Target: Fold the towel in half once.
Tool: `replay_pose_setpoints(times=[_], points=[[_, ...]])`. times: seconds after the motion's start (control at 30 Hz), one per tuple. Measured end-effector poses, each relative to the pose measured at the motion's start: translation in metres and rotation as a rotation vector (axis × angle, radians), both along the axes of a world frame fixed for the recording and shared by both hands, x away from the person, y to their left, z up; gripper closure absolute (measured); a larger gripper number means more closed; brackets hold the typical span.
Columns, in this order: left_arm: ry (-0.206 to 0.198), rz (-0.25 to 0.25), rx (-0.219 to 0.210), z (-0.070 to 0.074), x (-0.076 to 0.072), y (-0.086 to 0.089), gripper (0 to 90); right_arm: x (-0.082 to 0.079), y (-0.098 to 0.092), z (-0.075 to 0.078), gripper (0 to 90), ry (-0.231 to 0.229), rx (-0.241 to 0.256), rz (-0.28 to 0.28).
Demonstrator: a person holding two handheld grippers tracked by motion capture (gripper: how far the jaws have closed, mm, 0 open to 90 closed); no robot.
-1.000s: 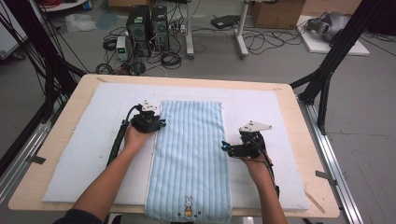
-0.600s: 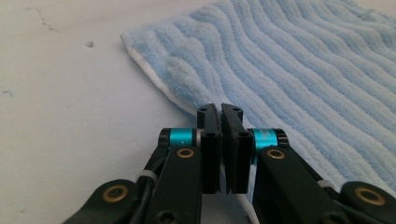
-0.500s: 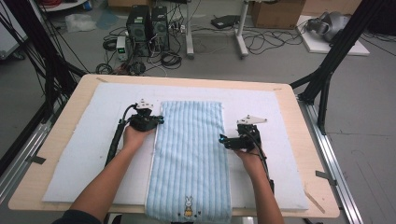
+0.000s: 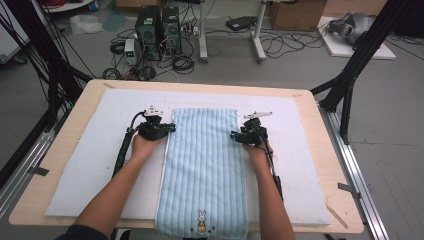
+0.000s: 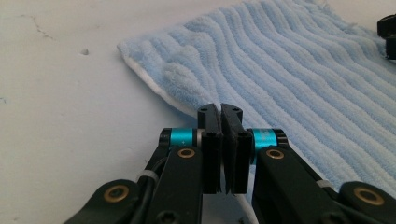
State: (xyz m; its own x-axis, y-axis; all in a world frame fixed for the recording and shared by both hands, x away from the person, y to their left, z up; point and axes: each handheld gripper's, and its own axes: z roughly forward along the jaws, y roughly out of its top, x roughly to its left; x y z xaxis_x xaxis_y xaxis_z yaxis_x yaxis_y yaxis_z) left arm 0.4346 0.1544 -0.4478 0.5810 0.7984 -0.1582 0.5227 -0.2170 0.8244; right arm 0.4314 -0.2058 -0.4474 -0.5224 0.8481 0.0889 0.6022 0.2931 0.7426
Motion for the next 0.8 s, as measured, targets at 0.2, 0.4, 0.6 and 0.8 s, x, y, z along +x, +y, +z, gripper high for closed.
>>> replay_pose_setpoints(times=[0.2,0.4,0.6,0.8], points=[[-0.013,0.036,-0.021,0.000,0.003,0.001,86.7,0.001,0.002,0.000,83.2,-0.024,-0.024,0.008],[-0.023,0.088,-0.102,0.006,0.009,0.006,87.0,0.007,-0.001,0.011,84.0,-0.071,0.028,-0.051],[-0.037,0.047,-0.104,0.012,0.002,0.011,86.9,-0.002,0.006,0.017,84.1,-0.084,0.000,0.004],[-0.057,-0.012,-0.120,0.022,-0.015,0.013,86.8,-0.020,0.002,0.024,84.2,-0.104,0.017,0.033]])
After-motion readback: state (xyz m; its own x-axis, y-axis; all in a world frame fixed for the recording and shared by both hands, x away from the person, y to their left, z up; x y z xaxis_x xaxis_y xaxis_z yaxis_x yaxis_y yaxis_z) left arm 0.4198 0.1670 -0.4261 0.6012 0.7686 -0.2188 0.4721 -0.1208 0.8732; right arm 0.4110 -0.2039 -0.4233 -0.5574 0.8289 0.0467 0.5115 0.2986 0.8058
